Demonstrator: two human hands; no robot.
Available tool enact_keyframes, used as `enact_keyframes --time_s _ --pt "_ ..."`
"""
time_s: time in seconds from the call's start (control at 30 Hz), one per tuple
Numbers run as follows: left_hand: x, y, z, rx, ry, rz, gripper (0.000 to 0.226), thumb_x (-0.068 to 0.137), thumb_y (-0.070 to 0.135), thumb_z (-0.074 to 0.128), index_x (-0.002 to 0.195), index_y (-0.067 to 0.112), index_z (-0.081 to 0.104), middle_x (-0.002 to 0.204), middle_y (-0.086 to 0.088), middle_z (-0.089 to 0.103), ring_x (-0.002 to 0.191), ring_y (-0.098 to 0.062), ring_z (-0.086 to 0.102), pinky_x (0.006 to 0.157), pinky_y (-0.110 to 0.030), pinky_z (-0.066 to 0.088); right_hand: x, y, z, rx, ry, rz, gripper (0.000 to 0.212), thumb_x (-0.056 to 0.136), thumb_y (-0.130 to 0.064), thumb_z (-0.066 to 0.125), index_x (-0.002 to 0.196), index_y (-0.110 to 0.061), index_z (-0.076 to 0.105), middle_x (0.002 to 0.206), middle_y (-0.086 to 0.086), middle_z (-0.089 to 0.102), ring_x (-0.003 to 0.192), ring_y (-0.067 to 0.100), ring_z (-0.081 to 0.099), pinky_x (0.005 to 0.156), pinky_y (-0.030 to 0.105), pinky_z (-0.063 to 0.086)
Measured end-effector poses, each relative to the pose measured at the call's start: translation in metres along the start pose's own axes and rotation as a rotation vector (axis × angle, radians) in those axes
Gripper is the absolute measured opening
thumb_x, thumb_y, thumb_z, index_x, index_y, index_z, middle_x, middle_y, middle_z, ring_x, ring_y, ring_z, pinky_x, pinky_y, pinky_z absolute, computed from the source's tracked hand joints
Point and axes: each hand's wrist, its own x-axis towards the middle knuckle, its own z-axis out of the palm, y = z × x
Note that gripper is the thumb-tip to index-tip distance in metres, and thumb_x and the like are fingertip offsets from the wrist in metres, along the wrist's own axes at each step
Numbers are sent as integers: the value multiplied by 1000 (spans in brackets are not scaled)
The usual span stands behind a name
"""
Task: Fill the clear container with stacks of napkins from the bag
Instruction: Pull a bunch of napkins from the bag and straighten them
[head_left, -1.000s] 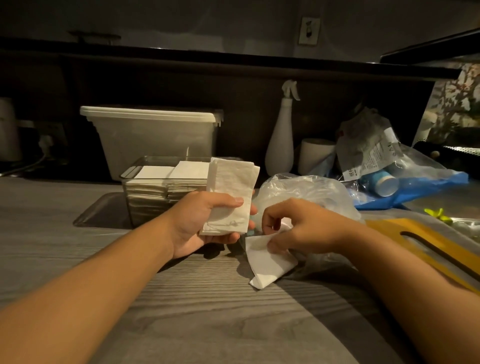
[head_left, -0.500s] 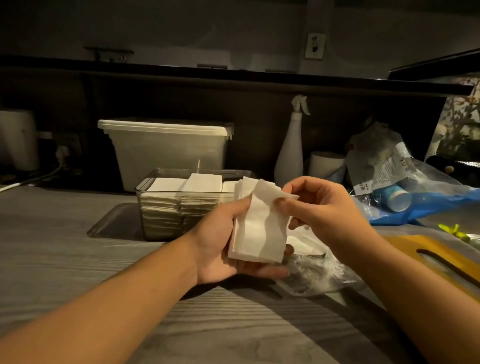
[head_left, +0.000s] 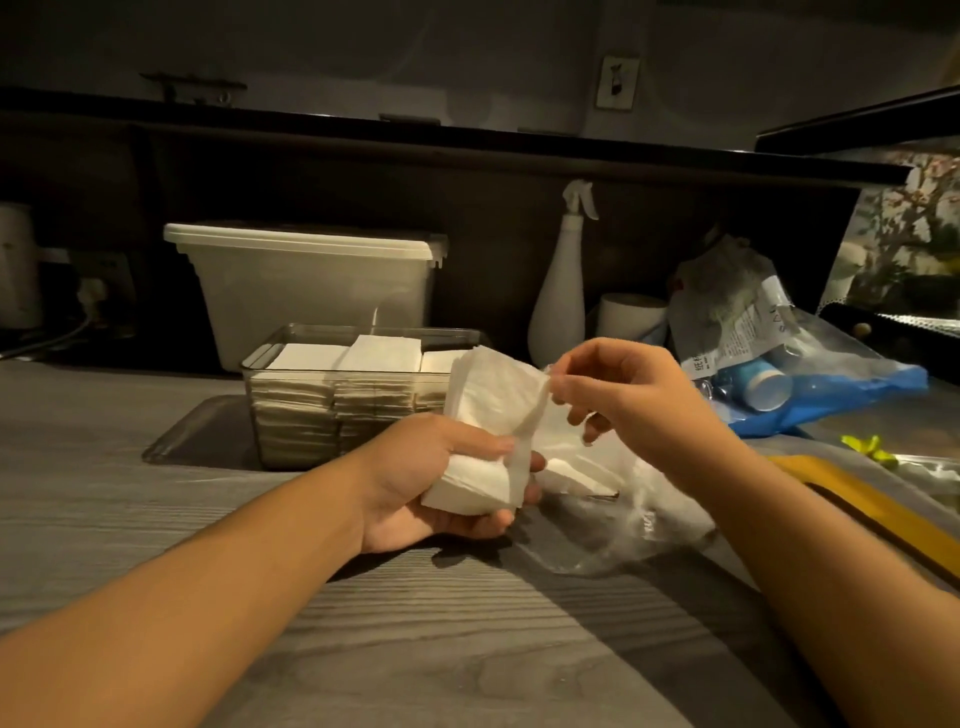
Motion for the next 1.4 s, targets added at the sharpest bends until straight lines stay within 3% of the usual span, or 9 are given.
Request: enact_keyframes --time_s 0.1,0.2,0.47,0.6,0.77,0.9,1.1,1.3,1.4 --pt "0 2 -1 0 52 53 20 91 20 61 103 6 68 96 -17 76 83 -26 75 77 -46 58 5 12 -21 -454 -182 -17 20 84 -10 70 86 -30 70 82 -8 71 79 6 67 77 32 60" --pt "1 3 0 -68 41 83 29 92 30 59 116 13 59 103 -18 75 93 -33 74 68 -47 62 5 20 -20 -723 -419 8 33 80 -12 70 96 -41 66 101 -19 64 98 3 58 88 27 54" --pt "0 0 0 1 -16 131 44 72 -1 69 114 11 61 99 -20 75 93 -31 74 65 -36 62 6 29 -10 -696 -564 93 64 72 -30 73 129 -48 50 132 -17 51 121 10 47 102 36 45" --pt "4 -2 -2 34 32 140 28 83 -10 61 102 9 66 98 -17 76 96 -32 73 64 -35 61 9 33 -7 -720 -492 80 42 86 -25 67 123 -43 58 117 -18 58 109 6 56 88 24 46" --pt "7 -4 -4 53 59 145 23 86 -8 60 100 7 68 102 -19 75 104 -35 70 66 -36 60 9 33 -9 -807 -376 -23 12 95 -30 60 102 -29 70 93 -7 68 84 11 59 76 28 49" --pt "7 -3 -3 56 77 150 21 88 -8 59 102 4 68 101 -20 74 103 -36 70 66 -37 61 10 32 -12 -711 -179 -95 28 96 -30 61 68 -32 56 70 -9 56 66 9 50 60 28 37" --pt "7 -4 -2 44 66 177 29 88 -9 58 113 4 61 102 -15 75 96 -32 73 61 -37 62 12 30 -22 -611 48 -124 15 96 -17 60 83 -18 68 71 -3 62 66 18 56 61 34 46" --pt "10 -8 0 63 15 165 31 89 -9 58 111 12 62 109 -13 74 100 -34 72 66 -41 62 8 26 -24 -689 -23 -67 15 90 -15 65 93 -26 74 83 -7 70 75 11 62 68 27 54" --pt "11 -7 0 46 30 163 28 89 -5 59 113 10 62 109 -14 74 98 -31 73 65 -39 62 8 23 -22 -509 12 -57 6 89 -21 71 91 -26 73 81 -5 69 74 12 62 67 31 53"
